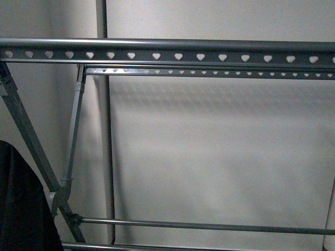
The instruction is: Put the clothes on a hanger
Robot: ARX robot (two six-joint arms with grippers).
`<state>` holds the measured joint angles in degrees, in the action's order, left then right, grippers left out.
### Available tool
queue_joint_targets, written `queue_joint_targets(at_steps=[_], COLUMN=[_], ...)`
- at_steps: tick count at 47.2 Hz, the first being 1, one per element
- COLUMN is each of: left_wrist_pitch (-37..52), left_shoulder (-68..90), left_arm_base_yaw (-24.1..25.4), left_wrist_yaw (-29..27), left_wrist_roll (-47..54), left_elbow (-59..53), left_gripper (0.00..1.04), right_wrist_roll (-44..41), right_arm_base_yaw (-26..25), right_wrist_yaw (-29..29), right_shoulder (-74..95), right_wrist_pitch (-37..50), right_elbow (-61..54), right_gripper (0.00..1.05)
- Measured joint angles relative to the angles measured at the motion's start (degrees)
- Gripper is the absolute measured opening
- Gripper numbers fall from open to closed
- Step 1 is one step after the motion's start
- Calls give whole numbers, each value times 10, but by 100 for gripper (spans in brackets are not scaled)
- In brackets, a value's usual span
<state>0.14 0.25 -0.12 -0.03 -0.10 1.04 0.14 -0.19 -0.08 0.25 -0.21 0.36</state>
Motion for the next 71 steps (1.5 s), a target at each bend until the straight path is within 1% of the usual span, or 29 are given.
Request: queue_joint_targets(at_steps=[13,15,16,18,19,20,21,22,23,24,25,26,29,32,35,44,47,56,59,61,65,67,71], left_wrist_pitch=[0,8,25,87,122,170,212,234,248,242,230,206,161,142,105,85,80,28,5,-10,-21,-23,-28], left_shoulder=[0,8,19,72,104,156,207,243,296,349,384,438,567,670,732,821,830,850,857,864,872,873,873], left_arm_base_yaw=[0,12,28,60,59,48,37,31,28,29,31,34,41,45,46,42,41,48,53,58,68,70,73], left_wrist_yaw=[0,41,97,232,269,280,257,238,195,147,117,78,-12,-84,-127,-195,-202,-219,-224,-231,-235,-234,-229], left_wrist_roll=[0,16,31,73,78,77,71,64,43,17,3,-38,-133,-212,-272,-355,-366,-407,-423,-438,-456,-459,-465], left_elbow=[0,0,0,3,6,20,38,55,87,125,153,194,285,358,418,527,540,572,579,582,583,583,583], left_gripper=[98,98,98,98,98,98,98,98,98,98,98,98,98,98,98,98,98,98,87,77,59,53,39], right_wrist_roll=[0,0,0,0,0,0,0,0,0,-1,-1,0,0,0,-1,-1,-1,0,-1,0,-1,0,-1], right_arm_base_yaw=[0,0,0,0,0,0,1,1,1,1,1,1,1,1,1,1,1,1,1,1,1,1,1], right_wrist_yaw=[0,0,0,-1,-2,-1,0,0,0,0,0,0,0,0,0,0,0,0,0,0,0,0,0], right_shoulder=[0,0,0,0,0,0,0,0,0,0,0,0,0,0,0,0,0,0,0,0,0,0,0], right_wrist_pitch=[0,0,0,0,0,0,0,0,0,0,0,0,0,0,0,0,0,0,0,0,0,0,0], right_elbow=[0,0,0,0,0,0,0,0,0,0,0,0,0,0,0,0,0,0,0,0,0,0,0], right_gripper=[97,97,97,97,97,97,97,97,97,97,97,97,97,97,97,97,97,97,97,97,97,97,97])
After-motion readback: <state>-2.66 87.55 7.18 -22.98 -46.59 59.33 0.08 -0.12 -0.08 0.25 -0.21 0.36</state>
